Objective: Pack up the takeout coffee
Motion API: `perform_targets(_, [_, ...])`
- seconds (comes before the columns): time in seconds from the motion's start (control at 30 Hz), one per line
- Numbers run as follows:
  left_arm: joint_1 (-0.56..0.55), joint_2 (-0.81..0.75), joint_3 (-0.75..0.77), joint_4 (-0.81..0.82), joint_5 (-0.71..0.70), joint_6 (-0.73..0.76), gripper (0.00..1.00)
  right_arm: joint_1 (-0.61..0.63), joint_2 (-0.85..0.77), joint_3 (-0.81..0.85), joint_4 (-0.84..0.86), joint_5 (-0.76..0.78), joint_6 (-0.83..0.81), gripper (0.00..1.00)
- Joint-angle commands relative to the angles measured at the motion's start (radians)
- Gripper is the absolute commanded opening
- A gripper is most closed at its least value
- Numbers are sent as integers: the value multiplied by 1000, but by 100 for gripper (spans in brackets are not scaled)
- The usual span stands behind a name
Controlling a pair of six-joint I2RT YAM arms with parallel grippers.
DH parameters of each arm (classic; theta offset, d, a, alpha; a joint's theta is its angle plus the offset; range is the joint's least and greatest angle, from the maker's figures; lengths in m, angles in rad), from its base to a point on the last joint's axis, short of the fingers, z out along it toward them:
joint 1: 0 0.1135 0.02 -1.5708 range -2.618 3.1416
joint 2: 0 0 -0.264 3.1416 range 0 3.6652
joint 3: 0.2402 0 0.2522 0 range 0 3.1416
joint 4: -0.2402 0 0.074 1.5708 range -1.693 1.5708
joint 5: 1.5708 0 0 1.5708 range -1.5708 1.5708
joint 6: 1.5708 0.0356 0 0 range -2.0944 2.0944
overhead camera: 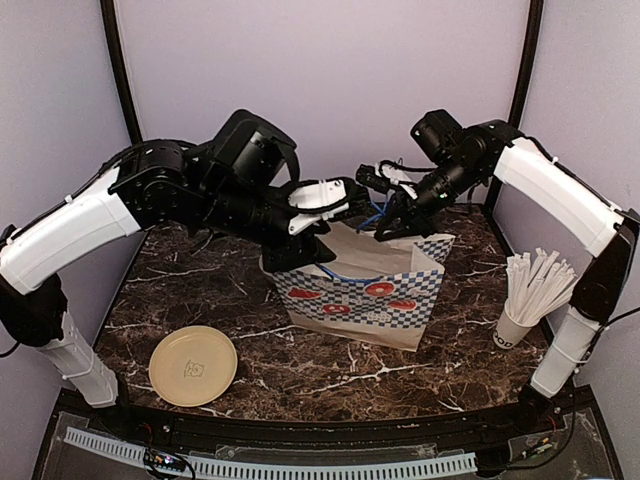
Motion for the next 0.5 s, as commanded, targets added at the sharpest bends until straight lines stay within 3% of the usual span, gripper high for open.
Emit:
perform_targets(0.0, [8,22,-31,-18,-27,8,52,22,2,18,-18,-41,4,4])
perform_targets(0.2, [8,104,-36,-5,-103,21,62,83,-27,31,-53,-57,20,4])
perform_targets(0.47, [7,159,-63,-42,-92,16,67,126,-64,28,-73,-116,38,4])
